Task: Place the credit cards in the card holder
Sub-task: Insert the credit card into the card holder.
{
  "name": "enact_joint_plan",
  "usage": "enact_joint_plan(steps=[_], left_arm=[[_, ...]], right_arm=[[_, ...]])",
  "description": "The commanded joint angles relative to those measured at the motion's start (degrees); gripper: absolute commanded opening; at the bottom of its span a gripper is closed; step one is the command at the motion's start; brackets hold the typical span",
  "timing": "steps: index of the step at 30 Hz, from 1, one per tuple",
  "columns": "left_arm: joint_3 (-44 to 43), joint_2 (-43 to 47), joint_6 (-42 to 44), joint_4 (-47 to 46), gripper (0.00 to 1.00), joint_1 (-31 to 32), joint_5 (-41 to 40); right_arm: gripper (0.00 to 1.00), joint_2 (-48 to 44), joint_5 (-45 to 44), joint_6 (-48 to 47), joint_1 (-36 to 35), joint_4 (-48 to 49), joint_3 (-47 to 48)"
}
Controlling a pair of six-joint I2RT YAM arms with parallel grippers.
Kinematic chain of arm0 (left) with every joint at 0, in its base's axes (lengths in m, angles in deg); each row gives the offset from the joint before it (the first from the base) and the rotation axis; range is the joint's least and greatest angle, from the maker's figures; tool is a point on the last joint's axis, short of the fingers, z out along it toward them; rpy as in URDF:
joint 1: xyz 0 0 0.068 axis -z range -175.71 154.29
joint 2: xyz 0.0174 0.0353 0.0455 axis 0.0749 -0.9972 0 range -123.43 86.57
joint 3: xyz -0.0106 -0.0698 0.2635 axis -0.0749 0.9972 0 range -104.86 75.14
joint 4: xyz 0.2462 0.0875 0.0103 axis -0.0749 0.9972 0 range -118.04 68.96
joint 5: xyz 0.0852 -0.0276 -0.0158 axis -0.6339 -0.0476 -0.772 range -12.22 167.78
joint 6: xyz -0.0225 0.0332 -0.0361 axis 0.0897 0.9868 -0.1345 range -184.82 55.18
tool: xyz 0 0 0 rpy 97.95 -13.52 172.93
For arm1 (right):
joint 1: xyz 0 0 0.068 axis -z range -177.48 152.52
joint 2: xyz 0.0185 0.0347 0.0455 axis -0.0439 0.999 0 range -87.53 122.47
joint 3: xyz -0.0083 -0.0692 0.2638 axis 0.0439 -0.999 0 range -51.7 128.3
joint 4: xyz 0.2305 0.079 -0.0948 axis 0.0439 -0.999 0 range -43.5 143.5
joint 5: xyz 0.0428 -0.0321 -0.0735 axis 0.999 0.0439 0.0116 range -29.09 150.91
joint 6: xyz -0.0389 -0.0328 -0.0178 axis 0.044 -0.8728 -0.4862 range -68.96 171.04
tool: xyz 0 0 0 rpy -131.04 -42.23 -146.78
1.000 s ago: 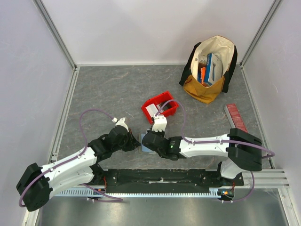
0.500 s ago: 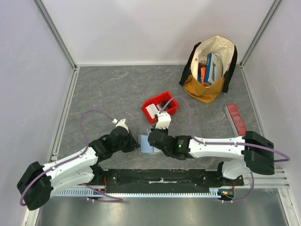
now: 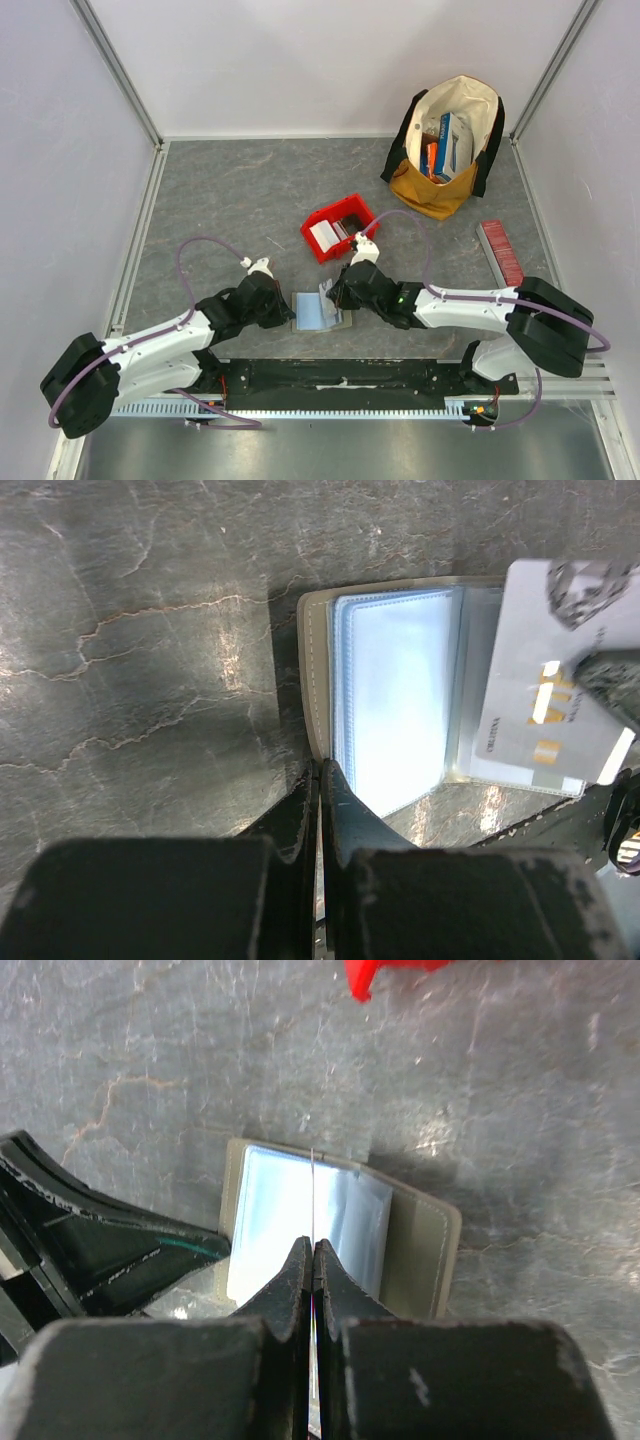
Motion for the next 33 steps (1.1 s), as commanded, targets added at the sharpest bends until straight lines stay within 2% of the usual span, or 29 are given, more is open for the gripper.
enact_joint_plan(steps=[1, 9, 18, 33], left_arm=[[0.51, -0.28, -0.32, -2.30, 0.02, -0.18, -0.42], [0.86, 0.34, -1.11, -2.13, 0.02, -0.18, -0.33], [2.53, 1.48, -3.04, -4.49, 0.02, -0.18, 0.46], [3.23, 1.30, -3.83, -5.90, 0.02, -0.18, 1.07]], right_arm=[[0.00, 1.29, 6.52, 3.12, 0.08, 6.70, -1.35], [0.00, 2.53, 5.03, 7.33, 0.17, 7.92, -4.95], [0.00, 1.91, 3.35, 11.12, 0.17, 18.90, -11.98], [0.00, 8.67, 6.25, 14.19, 0.08, 25.86, -13.66]])
